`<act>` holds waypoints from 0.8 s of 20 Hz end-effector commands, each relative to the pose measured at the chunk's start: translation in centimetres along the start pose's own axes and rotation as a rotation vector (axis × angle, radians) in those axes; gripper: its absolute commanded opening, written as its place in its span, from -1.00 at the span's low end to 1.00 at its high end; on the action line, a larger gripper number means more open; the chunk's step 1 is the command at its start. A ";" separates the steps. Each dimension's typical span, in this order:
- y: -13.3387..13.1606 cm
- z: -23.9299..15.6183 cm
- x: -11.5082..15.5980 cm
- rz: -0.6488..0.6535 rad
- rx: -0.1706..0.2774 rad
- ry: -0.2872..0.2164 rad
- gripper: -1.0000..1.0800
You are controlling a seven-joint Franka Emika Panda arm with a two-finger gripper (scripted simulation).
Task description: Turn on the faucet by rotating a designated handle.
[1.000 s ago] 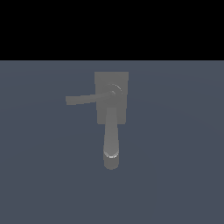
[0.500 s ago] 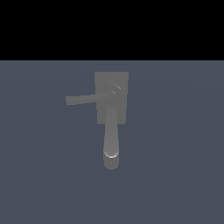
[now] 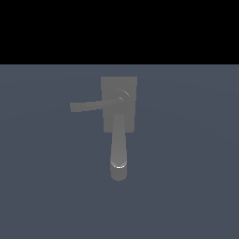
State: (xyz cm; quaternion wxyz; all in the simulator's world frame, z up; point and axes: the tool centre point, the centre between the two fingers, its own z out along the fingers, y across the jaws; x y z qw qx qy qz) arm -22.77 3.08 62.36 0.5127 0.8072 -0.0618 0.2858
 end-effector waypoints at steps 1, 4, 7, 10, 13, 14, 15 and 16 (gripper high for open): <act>0.2 -1.5 1.1 -0.008 -0.093 0.065 -1.00; 0.0 -3.3 2.3 -0.024 -0.199 0.143 -1.00; -0.5 -5.2 3.5 -0.047 -0.302 0.221 -1.00; -1.5 -7.1 4.6 -0.078 -0.401 0.299 -1.00; -2.9 -8.9 5.7 -0.117 -0.495 0.377 -1.00; -3.4 -9.5 6.0 -0.132 -0.526 0.403 -1.00; -4.0 -10.1 6.4 -0.148 -0.556 0.429 -1.00; -4.7 -10.6 6.7 -0.165 -0.585 0.455 -1.00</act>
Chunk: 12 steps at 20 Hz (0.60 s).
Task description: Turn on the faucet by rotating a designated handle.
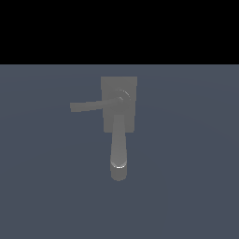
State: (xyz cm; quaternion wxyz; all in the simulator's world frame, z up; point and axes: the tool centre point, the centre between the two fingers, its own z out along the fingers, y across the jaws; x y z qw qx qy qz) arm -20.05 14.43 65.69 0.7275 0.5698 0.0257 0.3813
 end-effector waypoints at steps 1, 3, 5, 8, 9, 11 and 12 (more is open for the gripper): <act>-0.7 -1.5 1.6 -0.039 -0.071 0.072 -1.00; -1.5 -2.7 2.8 -0.073 -0.123 0.129 -1.00; -2.5 -4.0 3.9 -0.111 -0.171 0.186 -1.00; -4.4 -5.8 5.5 -0.173 -0.238 0.272 -1.00; -5.2 -6.4 6.0 -0.195 -0.258 0.300 -1.00; -6.8 -7.5 6.9 -0.242 -0.296 0.357 -1.00; -7.7 -8.1 7.3 -0.266 -0.314 0.386 -1.00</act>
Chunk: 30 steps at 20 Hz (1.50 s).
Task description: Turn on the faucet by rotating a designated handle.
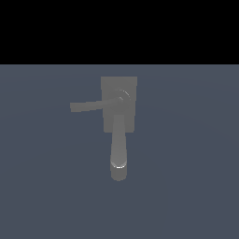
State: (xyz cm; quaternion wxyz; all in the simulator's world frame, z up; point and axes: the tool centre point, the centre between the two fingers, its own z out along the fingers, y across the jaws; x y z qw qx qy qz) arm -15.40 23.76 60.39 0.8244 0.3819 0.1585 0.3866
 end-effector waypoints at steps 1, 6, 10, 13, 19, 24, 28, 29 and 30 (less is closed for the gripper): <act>-1.5 -1.5 2.0 -0.059 -0.043 0.077 -1.00; -5.7 -4.5 5.3 -0.186 -0.107 0.228 -1.00; -9.9 -7.0 7.3 -0.296 -0.139 0.348 -1.00; -13.6 -8.8 8.4 -0.383 -0.152 0.438 -1.00; -21.5 -12.2 9.0 -0.563 -0.149 0.607 -1.00; -27.1 -14.2 8.3 -0.684 -0.129 0.710 -1.00; -30.3 -15.3 7.6 -0.754 -0.111 0.767 -1.00; -30.9 -15.6 7.4 -0.768 -0.106 0.779 -1.00; -31.5 -15.8 7.2 -0.781 -0.102 0.789 -1.00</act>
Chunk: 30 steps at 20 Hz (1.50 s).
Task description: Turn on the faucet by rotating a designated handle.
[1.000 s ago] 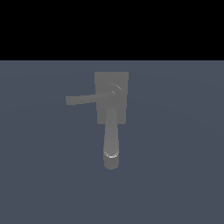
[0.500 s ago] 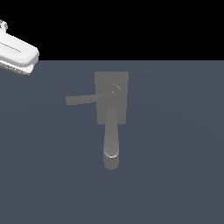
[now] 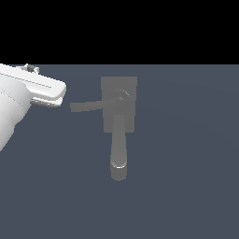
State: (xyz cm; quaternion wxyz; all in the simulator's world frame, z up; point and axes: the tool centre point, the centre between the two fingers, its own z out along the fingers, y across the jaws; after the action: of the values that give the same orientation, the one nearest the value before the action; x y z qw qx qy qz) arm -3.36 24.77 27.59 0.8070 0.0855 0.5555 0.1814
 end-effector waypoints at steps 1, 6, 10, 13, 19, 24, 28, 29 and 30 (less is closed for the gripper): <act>-1.2 -0.4 1.1 -0.028 0.009 0.033 -1.00; -2.7 -0.9 2.3 -0.063 0.022 0.070 -1.00; -3.5 -2.0 3.3 -0.068 0.040 0.102 -1.00; -3.9 -2.7 3.7 -0.065 0.052 0.119 -1.00; -3.9 -2.7 3.8 -0.066 0.052 0.121 -1.00; -5.3 -3.2 4.8 -0.098 0.063 0.152 -1.00; -7.5 -4.0 6.4 -0.148 0.083 0.203 -1.00; -8.3 -4.3 6.9 -0.164 0.090 0.220 -1.00; -9.0 -4.6 7.3 -0.180 0.098 0.236 -1.00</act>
State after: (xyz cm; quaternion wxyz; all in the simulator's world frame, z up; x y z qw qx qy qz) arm -3.58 19.79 17.58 0.7509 0.0569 0.6501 0.1015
